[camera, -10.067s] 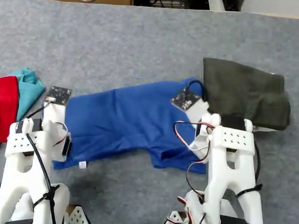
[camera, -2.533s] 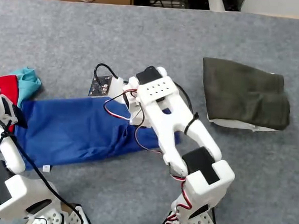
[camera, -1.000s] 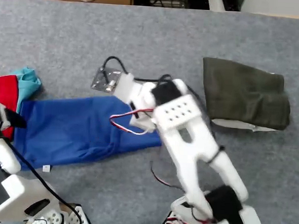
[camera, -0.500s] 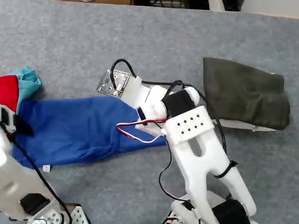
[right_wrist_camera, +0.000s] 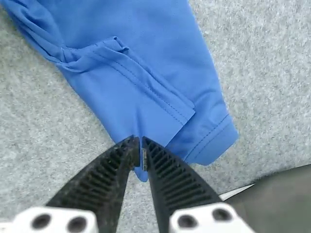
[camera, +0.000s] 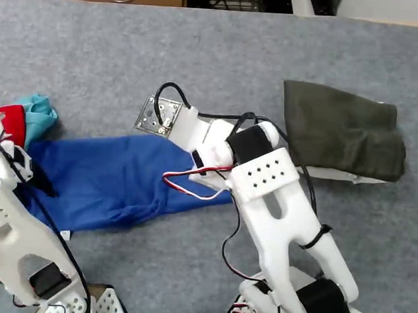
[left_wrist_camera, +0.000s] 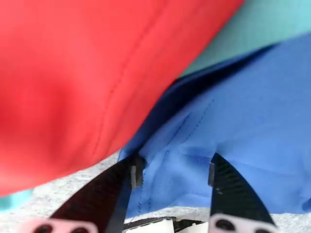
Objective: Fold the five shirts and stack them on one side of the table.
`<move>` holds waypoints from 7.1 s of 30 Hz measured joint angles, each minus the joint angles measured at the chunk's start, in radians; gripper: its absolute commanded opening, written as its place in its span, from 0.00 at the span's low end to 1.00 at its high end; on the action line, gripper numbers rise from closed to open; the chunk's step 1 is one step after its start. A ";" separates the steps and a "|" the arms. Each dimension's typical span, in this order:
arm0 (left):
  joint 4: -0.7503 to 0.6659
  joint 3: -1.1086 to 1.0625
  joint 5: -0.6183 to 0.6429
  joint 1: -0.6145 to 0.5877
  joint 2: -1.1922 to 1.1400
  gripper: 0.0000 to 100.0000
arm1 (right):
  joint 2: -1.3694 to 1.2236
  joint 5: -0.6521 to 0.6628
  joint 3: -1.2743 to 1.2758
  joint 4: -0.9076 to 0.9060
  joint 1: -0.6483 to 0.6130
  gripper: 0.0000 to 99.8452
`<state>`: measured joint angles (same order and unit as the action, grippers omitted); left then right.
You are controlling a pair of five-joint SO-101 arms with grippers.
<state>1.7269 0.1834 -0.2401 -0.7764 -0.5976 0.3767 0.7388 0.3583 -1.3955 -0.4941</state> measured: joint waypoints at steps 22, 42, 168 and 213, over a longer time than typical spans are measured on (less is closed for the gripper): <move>-0.021 -0.057 -0.224 -0.071 0.192 0.28 | 0.000 0.000 0.000 0.000 0.000 0.01; 0.031 0.110 -0.164 -0.069 -0.193 0.03 | 0.000 0.000 0.000 0.000 0.000 0.01; -0.663 -0.365 0.307 0.891 0.382 0.03 | 0.219 -0.371 0.427 0.147 0.215 0.01; -0.977 -0.675 0.325 0.694 0.453 0.03 | -0.287 -0.479 -0.163 0.025 0.236 0.01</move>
<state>0.7495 -0.4918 0.0852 -0.0829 -0.1450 0.0898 0.2601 0.1956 -1.3709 -0.2578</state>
